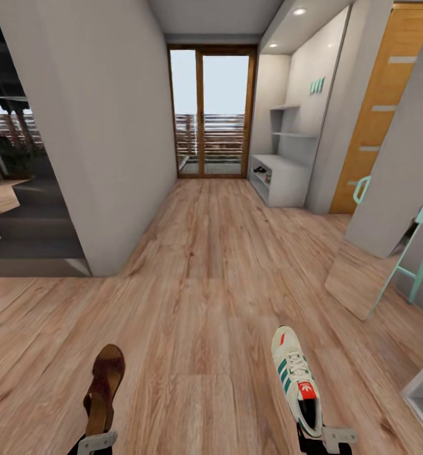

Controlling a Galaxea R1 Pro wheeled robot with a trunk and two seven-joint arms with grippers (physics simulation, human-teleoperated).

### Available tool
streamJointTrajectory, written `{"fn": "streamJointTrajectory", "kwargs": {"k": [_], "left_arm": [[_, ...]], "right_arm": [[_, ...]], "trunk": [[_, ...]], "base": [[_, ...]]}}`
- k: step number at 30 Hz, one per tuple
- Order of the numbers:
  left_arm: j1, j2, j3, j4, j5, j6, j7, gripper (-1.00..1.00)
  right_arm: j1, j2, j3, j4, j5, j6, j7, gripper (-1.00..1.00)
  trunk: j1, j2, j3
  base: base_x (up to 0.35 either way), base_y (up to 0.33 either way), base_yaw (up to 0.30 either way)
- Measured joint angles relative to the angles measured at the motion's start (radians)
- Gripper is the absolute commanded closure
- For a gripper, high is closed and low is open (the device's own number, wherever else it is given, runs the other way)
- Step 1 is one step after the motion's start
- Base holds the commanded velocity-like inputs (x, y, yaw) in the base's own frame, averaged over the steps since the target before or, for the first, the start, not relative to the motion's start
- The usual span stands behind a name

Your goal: Pick up the two gym shoes and the two sandals from the corridor floor and place them onto the hallstand (shoe rack) in the corridor, making sure they are on the rack and not on the floor. Arrange them so the two gym shoes are next to each other and the two sandals are next to each other.

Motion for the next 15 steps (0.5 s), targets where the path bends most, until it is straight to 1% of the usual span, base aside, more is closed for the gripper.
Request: {"fn": "streamJointTrajectory", "kwargs": {"k": [15], "left_arm": [[0.0, -0.001, 0.0, 0.001, 0.0, 0.0, 0.0, 1.0]], "right_arm": [[0.0, 0.002, 0.0, 0.0, 0.001, 0.001, 0.0, 1.0]], "trunk": [[0.0, 0.0, 0.0]], "base": [[0.338, -0.118, 0.0]]}}
